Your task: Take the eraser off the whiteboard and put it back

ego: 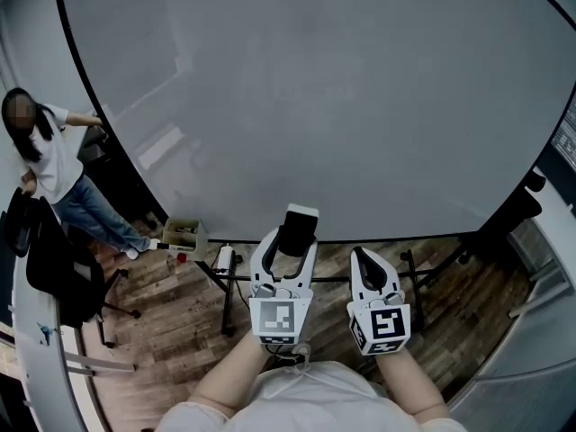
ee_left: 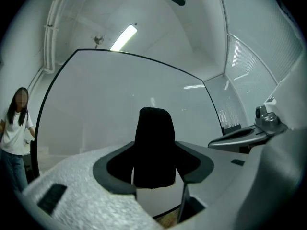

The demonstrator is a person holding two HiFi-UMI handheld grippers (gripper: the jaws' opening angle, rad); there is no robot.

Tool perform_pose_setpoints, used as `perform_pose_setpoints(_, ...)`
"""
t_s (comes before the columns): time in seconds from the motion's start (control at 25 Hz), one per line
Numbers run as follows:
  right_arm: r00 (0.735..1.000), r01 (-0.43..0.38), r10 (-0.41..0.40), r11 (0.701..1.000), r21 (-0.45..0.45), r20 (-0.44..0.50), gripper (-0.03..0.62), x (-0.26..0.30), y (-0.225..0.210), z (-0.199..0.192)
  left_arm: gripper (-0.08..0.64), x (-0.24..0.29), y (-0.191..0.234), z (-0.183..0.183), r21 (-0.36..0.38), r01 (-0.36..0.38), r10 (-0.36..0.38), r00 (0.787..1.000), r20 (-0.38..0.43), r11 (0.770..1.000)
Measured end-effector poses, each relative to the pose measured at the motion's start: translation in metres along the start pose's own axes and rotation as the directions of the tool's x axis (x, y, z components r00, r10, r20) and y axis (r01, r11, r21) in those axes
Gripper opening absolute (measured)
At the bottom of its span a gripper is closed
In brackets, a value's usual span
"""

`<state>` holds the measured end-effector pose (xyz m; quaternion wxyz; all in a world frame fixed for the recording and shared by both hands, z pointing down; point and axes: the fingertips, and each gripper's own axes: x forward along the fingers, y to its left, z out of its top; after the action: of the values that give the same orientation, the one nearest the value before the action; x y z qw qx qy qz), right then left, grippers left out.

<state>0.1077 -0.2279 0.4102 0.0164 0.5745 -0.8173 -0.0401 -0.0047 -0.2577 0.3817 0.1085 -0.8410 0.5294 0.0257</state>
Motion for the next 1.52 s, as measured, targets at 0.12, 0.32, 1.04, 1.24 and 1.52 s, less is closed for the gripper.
perform_pose_setpoints(0.12,1.000,-0.004,0.004,1.000,0.000,0.003,0.028,-0.001,0.004,0.001,0.249,-0.009,-0.002,-0.006,-0.017,0.003,-0.003,1.000,-0.004,1.000)
perform_pose_setpoints(0.32,1.000,-0.004,0.004,1.000,0.004,0.009,0.028,-0.003,0.007,0.003,0.249,-0.016,-0.004,-0.005,-0.038,0.007,-0.007,1.000,0.001,0.999)
perform_pose_setpoints(1.04,1.000,-0.009,0.009,1.000,-0.004,0.029,0.028,-0.001,0.010,0.009,0.249,-0.016,-0.003,-0.004,-0.050,0.011,-0.010,1.000,0.012,0.999)
perform_pose_setpoints(1.24,0.999,-0.017,0.016,1.000,0.002,0.028,0.028,0.001,0.008,0.008,0.249,-0.008,-0.001,-0.001,-0.063,0.002,-0.002,1.000,0.000,0.998)
perform_pose_setpoints(1.52,0.999,-0.016,0.016,1.000,-0.002,0.030,0.028,0.009,-0.001,0.009,0.249,0.026,0.006,0.029,-0.011,0.007,-0.006,0.998,0.066,1.000)
